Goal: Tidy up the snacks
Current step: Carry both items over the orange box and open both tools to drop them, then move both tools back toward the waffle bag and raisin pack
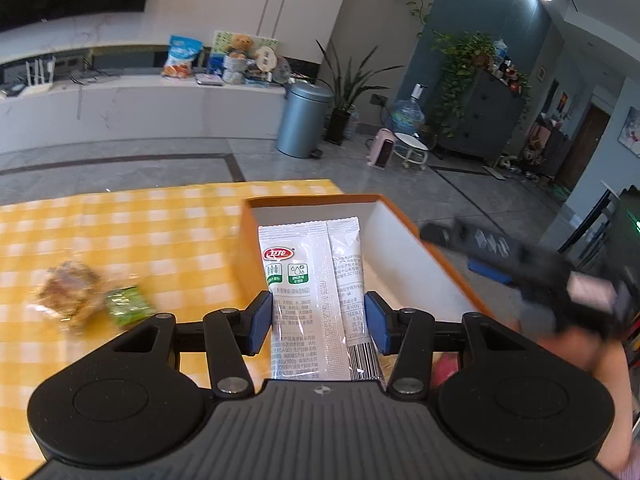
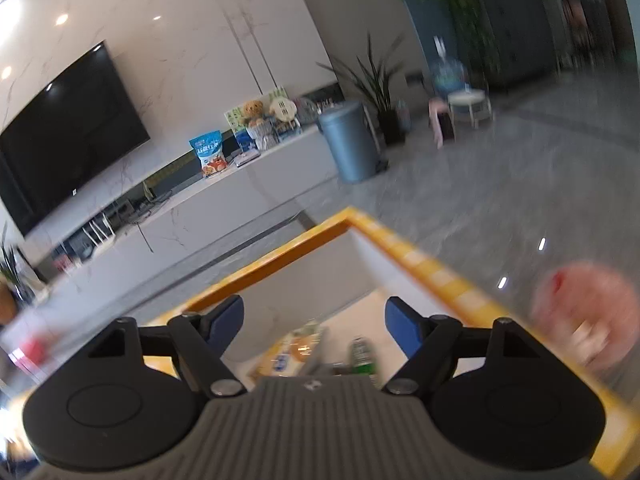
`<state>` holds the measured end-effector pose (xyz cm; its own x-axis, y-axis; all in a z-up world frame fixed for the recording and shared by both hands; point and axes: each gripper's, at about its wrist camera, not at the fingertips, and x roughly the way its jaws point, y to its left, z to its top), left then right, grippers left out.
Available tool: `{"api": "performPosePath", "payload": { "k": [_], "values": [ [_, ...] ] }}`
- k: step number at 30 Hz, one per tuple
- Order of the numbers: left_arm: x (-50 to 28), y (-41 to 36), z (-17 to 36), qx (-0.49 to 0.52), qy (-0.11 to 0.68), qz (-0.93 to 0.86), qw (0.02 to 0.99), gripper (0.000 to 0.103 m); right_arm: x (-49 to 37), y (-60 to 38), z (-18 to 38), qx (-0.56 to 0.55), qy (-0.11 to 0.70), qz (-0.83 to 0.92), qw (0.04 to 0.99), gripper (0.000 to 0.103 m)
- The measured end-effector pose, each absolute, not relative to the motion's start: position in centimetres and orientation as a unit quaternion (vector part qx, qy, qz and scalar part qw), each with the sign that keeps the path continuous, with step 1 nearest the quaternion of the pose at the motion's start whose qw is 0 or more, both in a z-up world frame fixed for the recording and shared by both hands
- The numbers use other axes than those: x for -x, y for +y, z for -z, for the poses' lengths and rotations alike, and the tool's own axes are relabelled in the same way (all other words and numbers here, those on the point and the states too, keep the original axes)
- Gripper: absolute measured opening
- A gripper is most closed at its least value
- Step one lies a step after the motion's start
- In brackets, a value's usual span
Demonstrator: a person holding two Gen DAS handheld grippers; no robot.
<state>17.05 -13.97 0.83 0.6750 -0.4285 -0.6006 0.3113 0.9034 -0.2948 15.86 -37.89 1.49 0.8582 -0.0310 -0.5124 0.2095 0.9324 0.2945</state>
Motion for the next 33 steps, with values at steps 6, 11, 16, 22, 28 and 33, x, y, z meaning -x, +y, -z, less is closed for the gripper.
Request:
{"api": "performPosePath", "payload": {
  "k": [6,11,16,22,28,33],
  "values": [
    [-21.0,-17.9,0.1,0.109,0.374,0.215,0.895,0.057,-12.6,-41.4,-2.1,-0.151,0.237,0.108,0.954,0.076],
    [-24.2,-20.7,2.1,0.154,0.400,0.193,0.883,0.057,-10.0,-45.6,-1.5,-0.207,0.211,0.140,0.945,0.076],
    [-27.0,-23.2,5.4,0.205,0.458,0.218,0.837,0.057,-9.4,-48.6,-0.2,-0.288,0.201,0.162,0.922,0.076],
    [-28.1,-24.6,8.0,0.210,0.480,0.206,0.826,0.057,-10.8,-47.4,0.2,-0.266,0.215,0.131,0.930,0.076],
    [-28.0,-24.6,8.8,0.220,0.482,0.171,0.831,0.075,-11.6,-46.0,0.0,-0.257,0.214,0.101,0.937,0.076],
    [-27.6,-23.8,8.4,0.232,0.483,0.179,0.825,0.090,-11.4,-46.4,0.3,-0.268,0.211,0.106,0.934,0.076]
  ]
}}
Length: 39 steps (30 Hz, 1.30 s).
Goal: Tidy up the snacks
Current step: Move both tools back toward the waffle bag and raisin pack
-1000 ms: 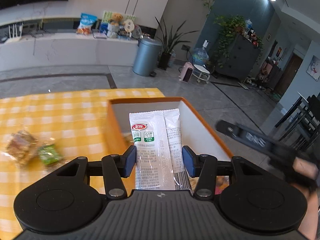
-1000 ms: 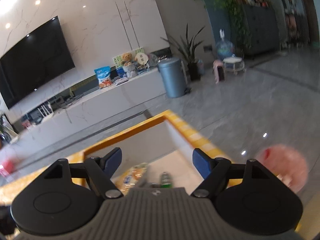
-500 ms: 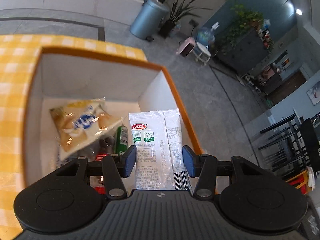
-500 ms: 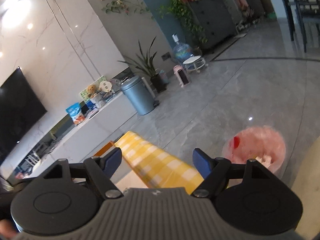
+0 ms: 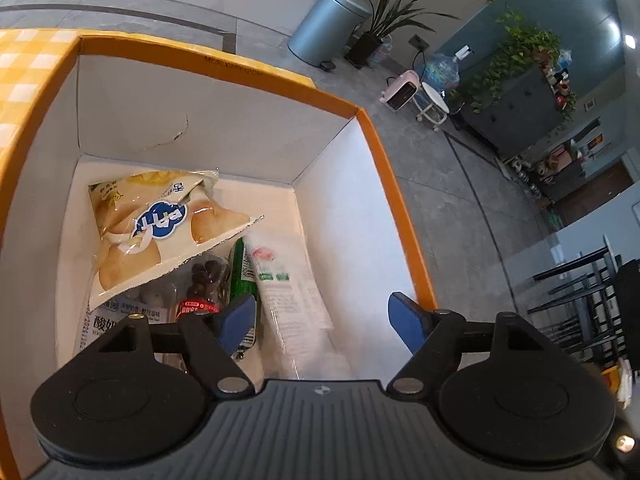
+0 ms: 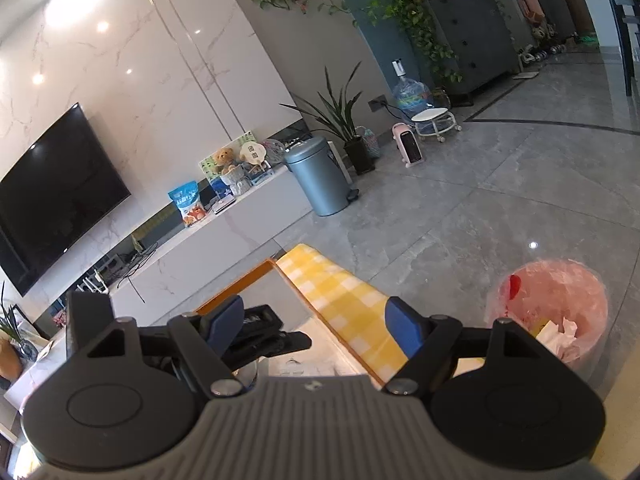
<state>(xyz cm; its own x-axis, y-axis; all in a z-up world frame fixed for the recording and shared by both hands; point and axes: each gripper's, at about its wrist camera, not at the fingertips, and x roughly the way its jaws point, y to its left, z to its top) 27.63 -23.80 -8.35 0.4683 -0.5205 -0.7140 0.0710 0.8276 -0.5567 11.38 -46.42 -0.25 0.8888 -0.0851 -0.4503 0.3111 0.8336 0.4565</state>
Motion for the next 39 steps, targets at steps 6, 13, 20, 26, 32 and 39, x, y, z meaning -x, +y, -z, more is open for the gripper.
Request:
{"api": "performPosePath", "payload": {
  "k": [6,13,20,26,32,39],
  "values": [
    [-26.2,-23.3,5.9,0.187,0.453,0.206,0.847,0.090,-11.0,-46.9,0.4,-0.280,0.212,0.119,0.929,0.076],
    [-23.8,-21.4,1.8,0.152,0.407,0.216,0.874,0.090,-10.7,-45.6,-0.6,-0.281,0.198,0.081,0.936,0.076],
    [-21.1,-16.7,-2.6,0.138,0.355,0.194,0.904,0.090,-10.7,-41.2,-3.3,-0.264,0.173,0.002,0.949,0.077],
    [-17.7,-10.9,-5.8,0.098,0.304,0.130,0.939,0.090,-11.1,-35.0,-5.6,-0.233,0.161,-0.075,0.956,0.081],
    [-15.4,-3.9,-7.1,0.101,0.297,0.072,0.947,0.090,-11.7,-29.0,-5.7,-0.188,0.178,-0.110,0.960,0.081],
    [-13.3,3.9,-5.4,0.083,0.297,-0.015,0.951,0.090,-12.5,-20.1,-3.3,-0.080,0.225,-0.146,0.960,0.081]
  ]
}}
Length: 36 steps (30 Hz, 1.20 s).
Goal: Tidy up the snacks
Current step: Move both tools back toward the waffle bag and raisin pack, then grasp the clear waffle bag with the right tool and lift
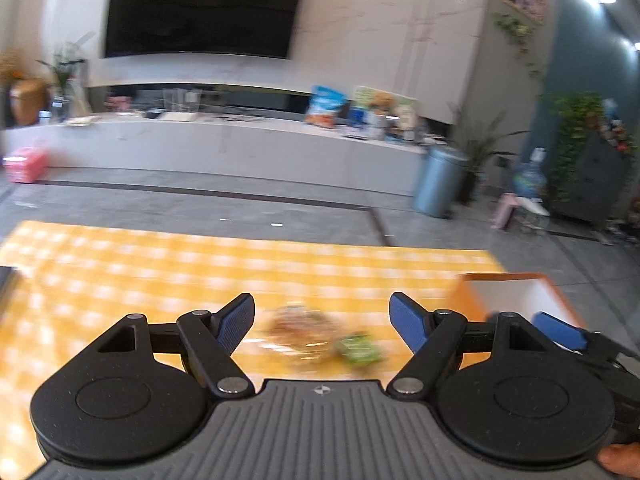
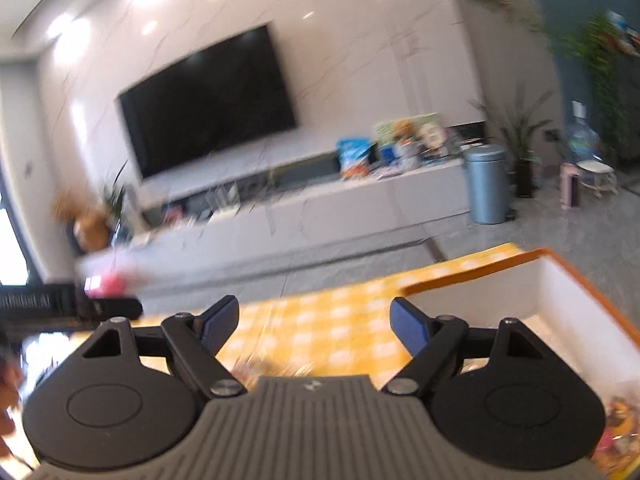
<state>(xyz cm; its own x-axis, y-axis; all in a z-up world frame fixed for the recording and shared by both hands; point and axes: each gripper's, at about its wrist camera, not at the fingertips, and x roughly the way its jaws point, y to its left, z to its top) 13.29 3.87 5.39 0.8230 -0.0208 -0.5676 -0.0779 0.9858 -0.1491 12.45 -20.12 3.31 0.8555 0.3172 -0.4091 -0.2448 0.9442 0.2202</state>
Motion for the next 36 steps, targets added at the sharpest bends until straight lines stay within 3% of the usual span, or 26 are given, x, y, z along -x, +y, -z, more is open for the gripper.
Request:
{"api": "performPosePath", "payload": {
  "k": [5,9,16,23,27,28,29,36],
  "values": [
    [-12.9,9.0,-2.1,0.106,0.301,-0.130,0.939,0.090,-13.4,-15.4,-0.8,-0.022,0.269,-0.153,0.951,0.081],
    [-13.2,12.5,0.8,0.116,0.325,-0.173,0.923,0.090,-14.8,-14.8,1.1,-0.036,0.305,-0.141,0.941,0.082],
    [-13.2,17.0,4.2,0.157,0.354,-0.161,0.908,0.090,-17.6,-13.7,4.7,-0.066,0.362,-0.106,0.924,0.084],
    [-14.3,16.7,7.5,0.129,0.404,-0.139,0.895,0.090,-22.3,-11.2,4.9,-0.072,0.382,-0.159,0.908,0.086],
    [-14.4,17.2,8.2,0.128,0.415,-0.177,0.883,0.090,-25.8,-7.5,5.6,0.038,0.428,-0.192,0.882,0.089],
    [-14.3,17.4,8.2,0.132,0.416,-0.176,0.882,0.090,-26.3,-6.3,5.7,0.076,0.420,-0.192,0.884,0.097],
    [-14.2,17.6,8.1,0.136,0.417,-0.175,0.882,0.090,-26.8,-5.2,5.9,0.110,0.411,-0.199,0.883,0.100],
    [-14.2,18.0,7.7,0.135,0.414,-0.176,0.883,0.090,-29.2,1.1,9.6,0.277,0.418,-0.260,0.826,0.100]
  ]
}}
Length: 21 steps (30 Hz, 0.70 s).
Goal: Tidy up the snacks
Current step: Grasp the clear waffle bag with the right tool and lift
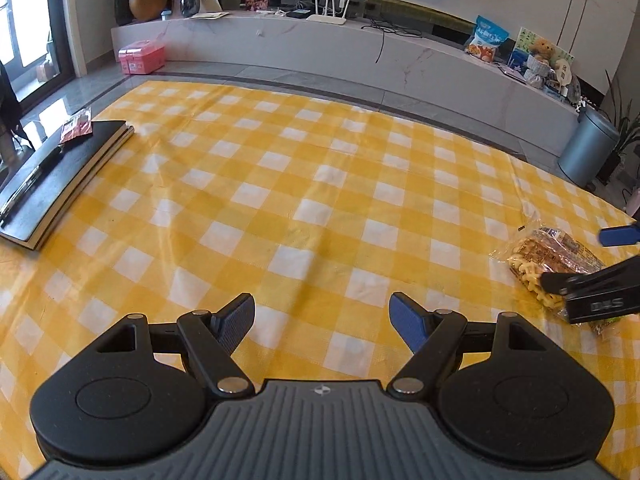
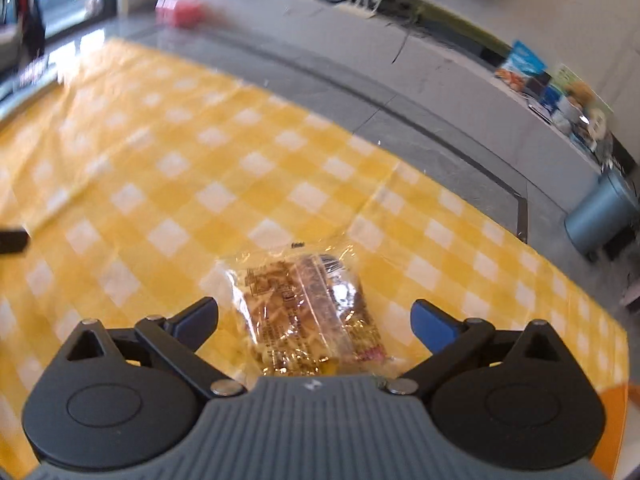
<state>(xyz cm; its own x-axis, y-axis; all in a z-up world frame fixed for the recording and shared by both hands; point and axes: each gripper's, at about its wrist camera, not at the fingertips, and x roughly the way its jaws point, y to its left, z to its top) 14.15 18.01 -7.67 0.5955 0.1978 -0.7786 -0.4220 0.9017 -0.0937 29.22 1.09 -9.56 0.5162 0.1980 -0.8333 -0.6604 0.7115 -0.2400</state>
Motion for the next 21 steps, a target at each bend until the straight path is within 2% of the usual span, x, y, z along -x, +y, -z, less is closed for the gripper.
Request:
{"api": "performPosePath", "payload": {
  "k": [5,7,11,21],
  "values": [
    [-14.4,18.1,8.1,0.145,0.425,-0.169,0.878,0.090,-30.8,2.7,12.2,0.319,0.436,-0.268,0.798,0.100],
    [-14.4,18.0,8.2,0.140,0.428,-0.162,0.878,0.090,-31.2,2.5,12.0,0.297,0.431,-0.283,0.804,0.099],
    [-14.3,18.1,8.2,0.132,0.428,-0.173,0.877,0.090,-31.9,2.4,12.0,0.262,0.445,-0.296,0.803,0.082],
    [-13.5,18.5,6.7,0.138,0.410,-0.179,0.883,0.090,-29.8,2.7,11.7,0.293,0.418,-0.286,0.811,0.070]
  ]
}}
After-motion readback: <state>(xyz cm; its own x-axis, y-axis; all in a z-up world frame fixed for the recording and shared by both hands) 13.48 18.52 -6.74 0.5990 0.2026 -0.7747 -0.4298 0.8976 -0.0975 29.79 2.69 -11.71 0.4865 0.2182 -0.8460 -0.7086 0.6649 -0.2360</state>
